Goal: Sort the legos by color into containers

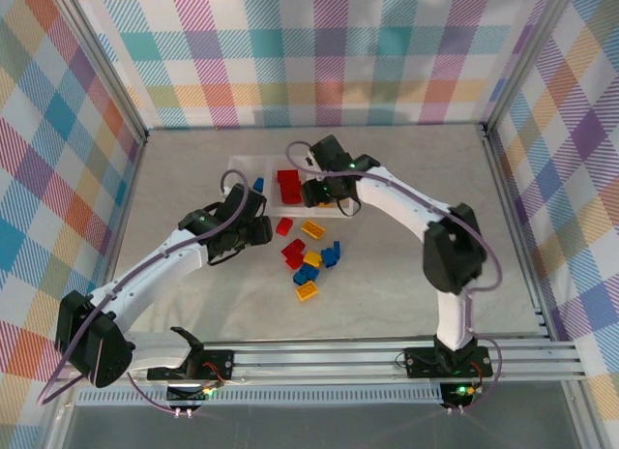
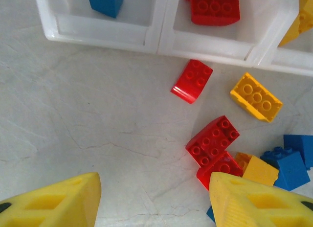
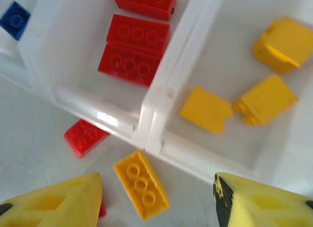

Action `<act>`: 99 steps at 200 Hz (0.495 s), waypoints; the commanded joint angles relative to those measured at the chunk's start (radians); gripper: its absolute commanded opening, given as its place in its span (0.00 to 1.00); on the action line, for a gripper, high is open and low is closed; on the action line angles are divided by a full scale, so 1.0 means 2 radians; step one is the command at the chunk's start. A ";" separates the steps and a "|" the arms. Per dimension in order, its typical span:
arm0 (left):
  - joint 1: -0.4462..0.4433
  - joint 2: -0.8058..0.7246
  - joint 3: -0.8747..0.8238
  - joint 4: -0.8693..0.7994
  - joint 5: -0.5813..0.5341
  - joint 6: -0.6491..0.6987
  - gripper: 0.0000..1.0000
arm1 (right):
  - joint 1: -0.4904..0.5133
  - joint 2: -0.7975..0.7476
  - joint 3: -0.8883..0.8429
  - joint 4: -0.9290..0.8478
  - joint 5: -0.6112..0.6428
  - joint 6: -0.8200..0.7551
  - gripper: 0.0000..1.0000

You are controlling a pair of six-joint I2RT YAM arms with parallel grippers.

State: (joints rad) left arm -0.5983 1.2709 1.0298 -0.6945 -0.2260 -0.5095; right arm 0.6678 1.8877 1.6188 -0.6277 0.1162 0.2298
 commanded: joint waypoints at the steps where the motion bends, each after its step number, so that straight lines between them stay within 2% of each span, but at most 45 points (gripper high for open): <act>1: -0.011 0.016 -0.012 0.022 0.016 -0.011 0.59 | 0.000 -0.081 -0.078 0.048 0.005 0.038 0.63; 22: -0.031 0.025 -0.022 0.038 0.027 -0.020 0.59 | 0.000 -0.135 -0.149 0.085 -0.014 0.044 0.65; 48: -0.066 0.037 -0.035 0.041 0.025 -0.030 0.58 | -0.001 -0.153 -0.155 0.034 0.016 0.021 0.65; 99: -0.136 0.055 -0.063 0.061 0.038 -0.090 0.59 | -0.014 -0.224 -0.221 0.024 0.019 0.024 0.68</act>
State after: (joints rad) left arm -0.8089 1.3544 0.9249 -0.6010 -0.1688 -0.6067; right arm 0.6552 1.5070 1.2121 -0.5594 0.1379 0.2737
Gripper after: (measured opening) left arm 0.589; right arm 0.676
